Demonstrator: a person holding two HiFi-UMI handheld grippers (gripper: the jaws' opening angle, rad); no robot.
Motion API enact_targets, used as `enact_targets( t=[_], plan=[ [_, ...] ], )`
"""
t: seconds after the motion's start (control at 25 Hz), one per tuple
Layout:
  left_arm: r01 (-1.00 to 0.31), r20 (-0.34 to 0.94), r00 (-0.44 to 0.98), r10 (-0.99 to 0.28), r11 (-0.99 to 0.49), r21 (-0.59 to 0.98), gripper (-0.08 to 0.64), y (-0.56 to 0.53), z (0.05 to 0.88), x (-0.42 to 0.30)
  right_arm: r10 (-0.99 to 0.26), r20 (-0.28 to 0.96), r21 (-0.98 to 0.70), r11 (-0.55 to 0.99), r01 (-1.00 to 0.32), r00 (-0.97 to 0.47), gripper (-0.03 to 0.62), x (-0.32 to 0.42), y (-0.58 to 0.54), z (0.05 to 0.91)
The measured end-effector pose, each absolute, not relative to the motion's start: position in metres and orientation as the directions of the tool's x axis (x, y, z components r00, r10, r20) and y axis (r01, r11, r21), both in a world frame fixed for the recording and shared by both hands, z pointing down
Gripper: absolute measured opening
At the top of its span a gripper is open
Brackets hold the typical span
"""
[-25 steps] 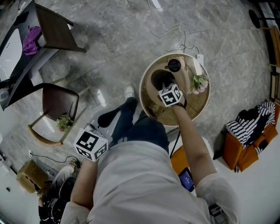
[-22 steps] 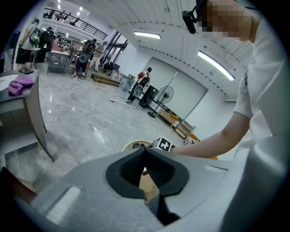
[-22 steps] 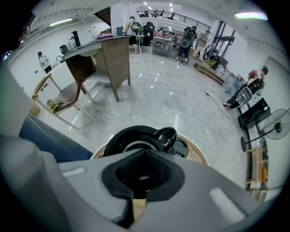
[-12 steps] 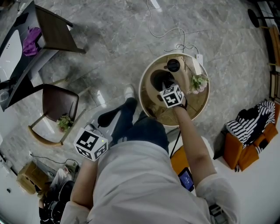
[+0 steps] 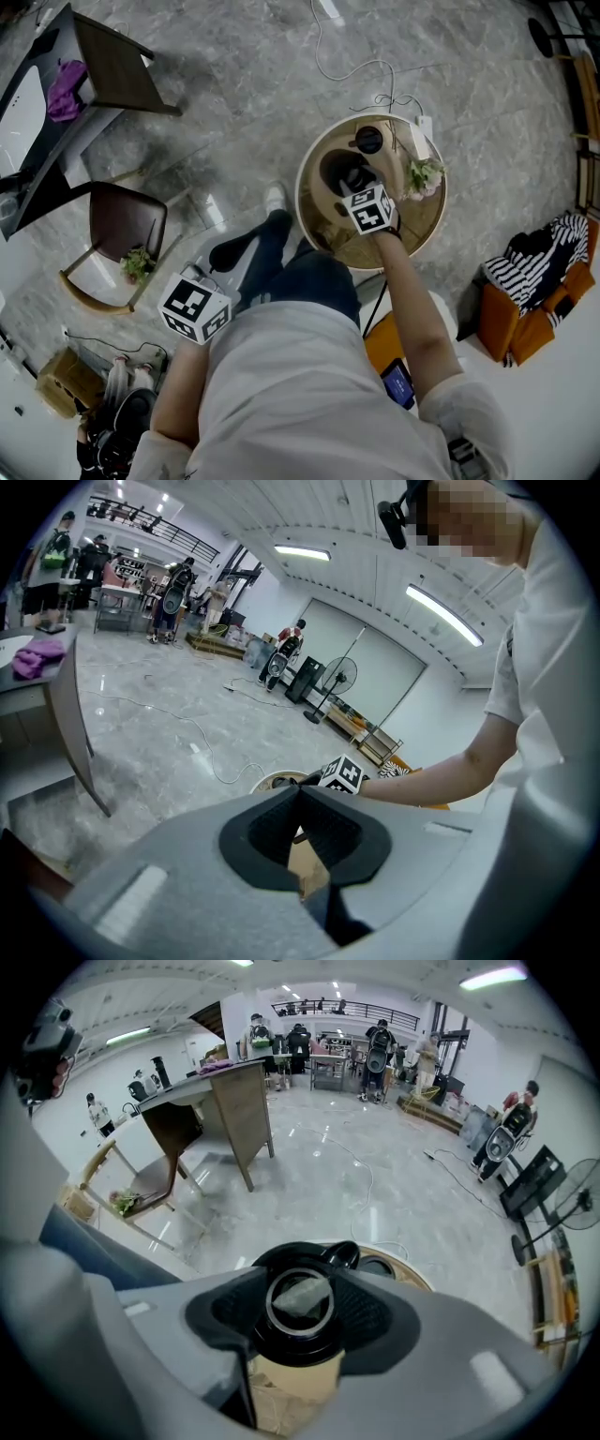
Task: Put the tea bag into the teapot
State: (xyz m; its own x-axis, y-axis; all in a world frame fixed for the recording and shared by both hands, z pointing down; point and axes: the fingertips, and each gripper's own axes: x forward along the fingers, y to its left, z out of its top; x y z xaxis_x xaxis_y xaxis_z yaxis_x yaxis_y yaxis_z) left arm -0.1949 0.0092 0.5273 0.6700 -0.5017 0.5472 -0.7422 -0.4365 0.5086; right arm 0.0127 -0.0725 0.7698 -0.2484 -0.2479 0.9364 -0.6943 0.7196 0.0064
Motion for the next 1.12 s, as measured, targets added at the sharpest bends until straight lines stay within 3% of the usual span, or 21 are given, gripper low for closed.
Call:
enact_targets(
  t=[0.6,1.12],
  plan=[
    [-0.735,0.541,0.678,-0.498,-0.447,0.51,0.008,0.008,0.525,-0.19,-0.278,0.912,-0.016,0.711,-0.703,-0.302,0.325,0.006,-0.075,0.754],
    [-0.707,0.52,0.707,-0.479,-0.486,0.514,0.008,0.004,0.524,-0.18,-0.323,0.872,-0.078,0.649,-0.757,-0.367,0.322,0.003,-0.068,0.721]
  ],
)
